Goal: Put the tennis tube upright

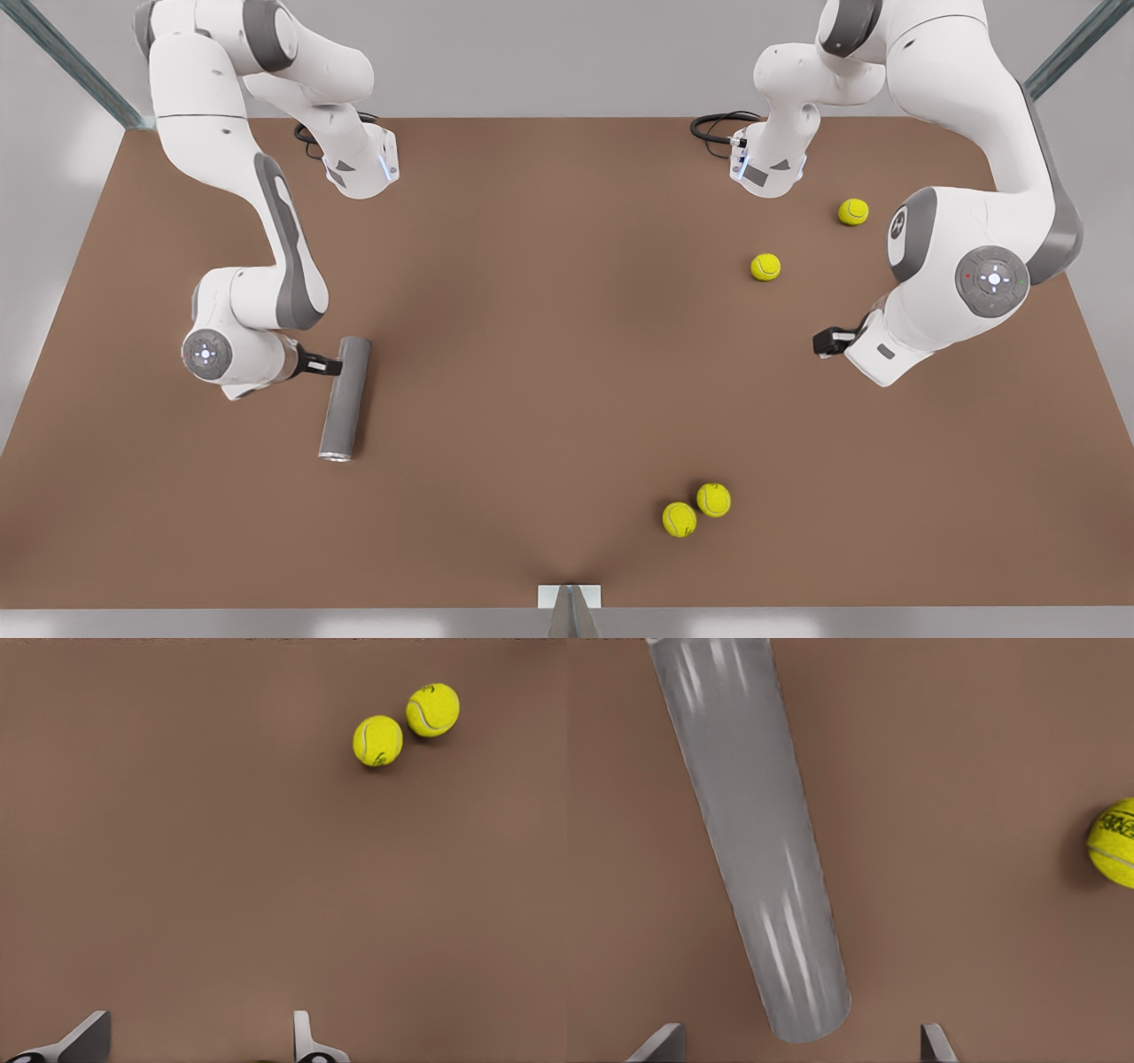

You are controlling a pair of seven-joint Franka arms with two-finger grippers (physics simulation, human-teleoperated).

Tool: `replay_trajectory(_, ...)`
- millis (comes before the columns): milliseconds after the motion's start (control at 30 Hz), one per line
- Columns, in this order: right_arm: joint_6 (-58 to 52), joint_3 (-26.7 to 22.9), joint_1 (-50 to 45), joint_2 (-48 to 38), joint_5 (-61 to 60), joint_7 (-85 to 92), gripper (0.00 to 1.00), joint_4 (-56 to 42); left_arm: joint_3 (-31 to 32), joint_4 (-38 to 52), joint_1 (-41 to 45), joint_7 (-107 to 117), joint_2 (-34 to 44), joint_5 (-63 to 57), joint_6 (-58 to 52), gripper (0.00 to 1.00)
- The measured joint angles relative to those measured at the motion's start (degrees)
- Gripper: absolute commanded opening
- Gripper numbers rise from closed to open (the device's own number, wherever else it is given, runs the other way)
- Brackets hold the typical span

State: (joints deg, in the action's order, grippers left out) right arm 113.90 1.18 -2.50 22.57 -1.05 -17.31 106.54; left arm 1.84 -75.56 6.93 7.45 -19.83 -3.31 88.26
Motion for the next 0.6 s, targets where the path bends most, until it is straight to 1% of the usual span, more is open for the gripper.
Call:
replay_trajectory(133,10.94,0.12,-1.04,2.06,-0.08,-5.04,1.0,2.31,0.0,-0.05,-0.03,-0.03,-0.17,0.01,0.84,1.0)
replay_trajectory(267,16.82,0.42,-1.12,3.93,-0.11,-9.04,1.0,4.06,0.0,-0.05,0.01,-0.02,-0.27,0.01,1.23,1.0)
replay_trajectory(433,20.37,2.11,-1.03,5.65,-0.16,-12.94,1.0,5.23,0.0,-0.05,-0.04,0.01,-0.35,0.01,1.36,1.0)
replay_trajectory(600,20.17,2.41,-0.41,4.38,-0.19,-14.69,1.0,5.31,0.0,-0.05,-0.07,0.03,-0.38,0.01,1.42,1.0)
